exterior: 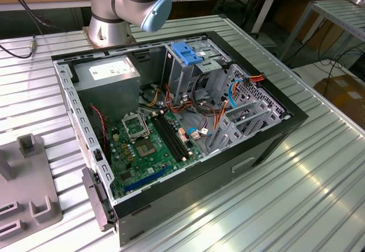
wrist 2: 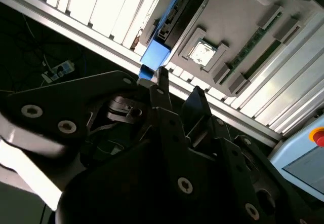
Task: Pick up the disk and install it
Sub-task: 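Pick up the disk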
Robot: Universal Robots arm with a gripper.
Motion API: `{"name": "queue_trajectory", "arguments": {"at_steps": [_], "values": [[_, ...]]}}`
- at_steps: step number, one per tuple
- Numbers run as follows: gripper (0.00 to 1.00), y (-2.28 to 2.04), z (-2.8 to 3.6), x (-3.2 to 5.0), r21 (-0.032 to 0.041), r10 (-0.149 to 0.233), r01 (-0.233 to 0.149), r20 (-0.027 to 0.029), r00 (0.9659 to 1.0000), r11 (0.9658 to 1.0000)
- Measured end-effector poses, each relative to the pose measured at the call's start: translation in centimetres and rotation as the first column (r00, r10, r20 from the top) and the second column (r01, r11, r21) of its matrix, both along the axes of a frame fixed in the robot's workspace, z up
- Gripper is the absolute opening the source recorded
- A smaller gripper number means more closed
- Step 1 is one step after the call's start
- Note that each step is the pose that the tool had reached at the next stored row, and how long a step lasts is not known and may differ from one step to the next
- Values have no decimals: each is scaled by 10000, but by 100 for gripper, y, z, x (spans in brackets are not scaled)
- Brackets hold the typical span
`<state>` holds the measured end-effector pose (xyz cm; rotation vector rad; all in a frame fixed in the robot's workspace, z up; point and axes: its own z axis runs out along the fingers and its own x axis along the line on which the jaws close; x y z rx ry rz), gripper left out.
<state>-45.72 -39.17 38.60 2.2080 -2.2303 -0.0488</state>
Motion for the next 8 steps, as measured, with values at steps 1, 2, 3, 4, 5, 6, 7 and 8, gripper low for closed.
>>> {"name": "queue_trajectory", "arguments": {"at_steps": [1, 2, 3, 4, 5, 6, 7, 8], "values": [[42, 0, 0, 0, 0, 0, 0, -1, 10000, 10000], [48, 0, 0, 0, 0, 1, -1, 0, 10000, 10000], [48, 0, 0, 0, 0, 0, 0, 0, 10000, 10000], [48, 0, 0, 0, 0, 0, 0, 0, 10000, 10000], [48, 0, -1, 0, 1, 0, 0, 0, 10000, 10000], [48, 0, -1, 0, 0, 1, -1, 0, 10000, 10000], [48, 0, -1, 0, 0, 0, 0, 0, 10000, 10000], [48, 0, -1, 1, 0, 0, 0, -1, 10000, 10000]]}}
